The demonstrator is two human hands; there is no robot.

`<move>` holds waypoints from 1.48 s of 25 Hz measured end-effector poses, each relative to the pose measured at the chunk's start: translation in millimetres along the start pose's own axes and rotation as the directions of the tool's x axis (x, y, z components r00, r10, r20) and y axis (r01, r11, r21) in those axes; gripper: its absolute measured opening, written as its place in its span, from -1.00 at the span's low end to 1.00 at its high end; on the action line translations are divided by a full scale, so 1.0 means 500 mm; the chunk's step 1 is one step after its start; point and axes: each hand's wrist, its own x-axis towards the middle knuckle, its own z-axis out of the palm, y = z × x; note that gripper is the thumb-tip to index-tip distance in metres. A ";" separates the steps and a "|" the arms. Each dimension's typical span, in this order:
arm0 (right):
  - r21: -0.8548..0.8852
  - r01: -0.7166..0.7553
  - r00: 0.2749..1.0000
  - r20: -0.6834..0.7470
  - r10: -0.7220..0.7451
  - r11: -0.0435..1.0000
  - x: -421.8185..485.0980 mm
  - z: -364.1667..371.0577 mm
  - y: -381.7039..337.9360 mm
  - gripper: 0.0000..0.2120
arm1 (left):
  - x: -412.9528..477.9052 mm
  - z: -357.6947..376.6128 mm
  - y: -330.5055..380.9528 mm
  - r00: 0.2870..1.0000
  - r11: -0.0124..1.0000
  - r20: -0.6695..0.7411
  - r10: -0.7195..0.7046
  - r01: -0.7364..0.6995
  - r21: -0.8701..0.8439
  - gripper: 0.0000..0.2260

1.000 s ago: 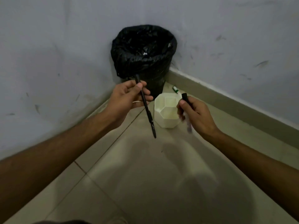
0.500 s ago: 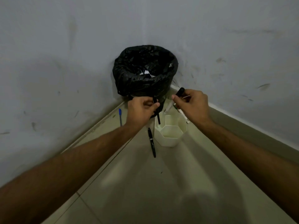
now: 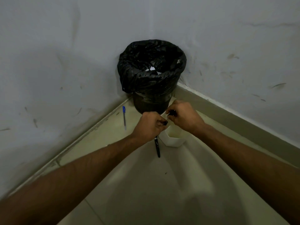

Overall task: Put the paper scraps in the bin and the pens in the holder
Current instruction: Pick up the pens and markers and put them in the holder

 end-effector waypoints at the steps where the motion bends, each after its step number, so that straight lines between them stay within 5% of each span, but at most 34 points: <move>1: -0.014 0.004 0.999 0.033 -0.004 1.000 -0.002 0.002 -0.005 -0.77 | 0.000 0.000 0.001 1.000 1.000 0.018 0.010 -0.010 0.010 -0.78; 5: 0.008 -0.050 0.997 -0.057 0.051 0.999 -0.024 -0.006 -0.014 -0.72 | -0.004 -0.036 -0.010 0.996 0.998 0.091 0.011 -0.017 0.066 -0.51; 9: 0.145 -0.056 0.964 -0.249 0.091 0.988 -0.118 -0.010 -0.048 -0.85 | -0.063 -0.097 -0.058 0.998 0.998 0.011 -0.058 0.058 0.001 -0.63; 12: 0.164 0.018 1.000 -0.025 -0.014 0.986 -0.187 0.042 -0.104 -0.76 | -0.136 -0.112 -0.127 0.977 0.979 -0.062 -0.206 0.205 -0.022 -0.73; 17: -0.011 0.057 0.940 0.338 -0.050 0.998 -0.176 0.178 -0.122 -0.58 | -0.211 -0.122 -0.217 0.899 0.908 -0.127 -0.418 0.415 -0.049 -0.84; 25: -0.315 0.103 0.951 0.310 0.000 0.943 -0.090 0.250 -0.111 -0.64 | -0.248 -0.181 -0.294 0.844 0.858 -0.228 -0.486 0.510 0.059 -0.82; 29: -0.006 -0.146 0.934 0.327 0.140 0.989 -0.070 0.224 -0.130 -0.55 | -0.273 -0.179 -0.317 0.849 0.817 -0.092 -0.521 0.527 0.237 -0.62; 31: 0.235 -0.291 0.914 0.355 0.197 0.928 -0.076 0.207 -0.152 -0.45 | -0.287 -0.161 -0.319 0.859 0.821 0.075 -0.506 0.454 0.347 -0.53; 33: 0.394 -0.317 0.921 0.346 0.181 0.863 -0.092 0.186 -0.171 -0.60 | -0.289 -0.140 -0.314 0.874 0.830 0.179 -0.452 0.338 0.444 -0.61; 37: 0.518 -0.257 0.959 0.242 0.149 0.815 -0.136 0.121 -0.183 -0.79 | -0.247 -0.133 -0.250 0.923 0.922 0.181 -0.340 0.289 0.258 -0.71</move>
